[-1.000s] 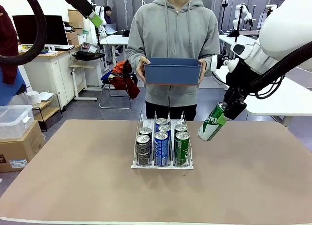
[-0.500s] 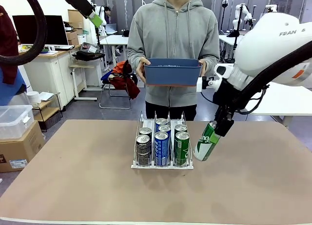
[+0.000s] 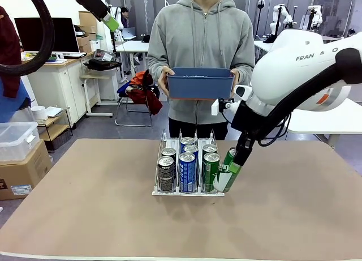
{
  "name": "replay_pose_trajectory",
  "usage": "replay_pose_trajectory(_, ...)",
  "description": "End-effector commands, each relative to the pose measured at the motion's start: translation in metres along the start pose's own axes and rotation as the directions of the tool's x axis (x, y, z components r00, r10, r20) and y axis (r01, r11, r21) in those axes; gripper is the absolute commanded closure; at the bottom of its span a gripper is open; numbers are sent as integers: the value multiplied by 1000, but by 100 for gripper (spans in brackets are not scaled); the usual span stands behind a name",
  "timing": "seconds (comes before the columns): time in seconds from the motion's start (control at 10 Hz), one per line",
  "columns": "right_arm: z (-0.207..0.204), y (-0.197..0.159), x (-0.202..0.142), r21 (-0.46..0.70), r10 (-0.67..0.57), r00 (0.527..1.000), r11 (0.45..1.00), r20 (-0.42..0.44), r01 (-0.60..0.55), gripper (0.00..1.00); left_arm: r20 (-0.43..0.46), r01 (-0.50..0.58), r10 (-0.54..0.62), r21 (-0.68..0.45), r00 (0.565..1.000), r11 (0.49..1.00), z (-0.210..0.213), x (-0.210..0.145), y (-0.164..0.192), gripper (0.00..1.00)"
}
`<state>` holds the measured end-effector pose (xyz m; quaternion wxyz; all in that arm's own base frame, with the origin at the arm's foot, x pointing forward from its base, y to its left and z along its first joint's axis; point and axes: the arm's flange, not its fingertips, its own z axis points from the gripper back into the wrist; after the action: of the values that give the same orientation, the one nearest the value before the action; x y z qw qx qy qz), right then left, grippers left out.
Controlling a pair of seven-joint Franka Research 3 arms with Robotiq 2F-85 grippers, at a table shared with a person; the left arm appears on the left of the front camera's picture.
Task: Fill the beverage cans into the dispenser.
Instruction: Place the picked Sprite in the line of the Automatic Can Dispenser with the same cans.
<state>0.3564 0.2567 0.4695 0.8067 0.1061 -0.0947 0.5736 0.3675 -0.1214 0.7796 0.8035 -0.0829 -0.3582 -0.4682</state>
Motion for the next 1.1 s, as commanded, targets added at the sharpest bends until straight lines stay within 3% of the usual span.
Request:
replay_pose_trajectory(0.0, -4, 0, 17, -41, -48, 998, 998, 31, 49, 42, 1, -4, 4, -3, 1000, 1000, 1, -2, 1, 0)
replay_pose_trajectory(0.1, 0, 3, 16, -25, 57, 998, 998, 30, -56, 42, 1, -4, 4, -3, 1000, 1000, 1, -2, 1, 0)
replay_pose_trajectory(0.2, -3, -1, 4, -10, -16, 1000, 1000, 8, 16, 42, 1, -4, 4, -3, 1000, 1000, 1, -2, 1, 0)
replay_pose_trajectory(1.0, -18, -18, 21, -41, -57, 998, 997, 29, 58, 42, 1, -4, 4, -3, 1000, 1000, 1, -2, 1, 0)
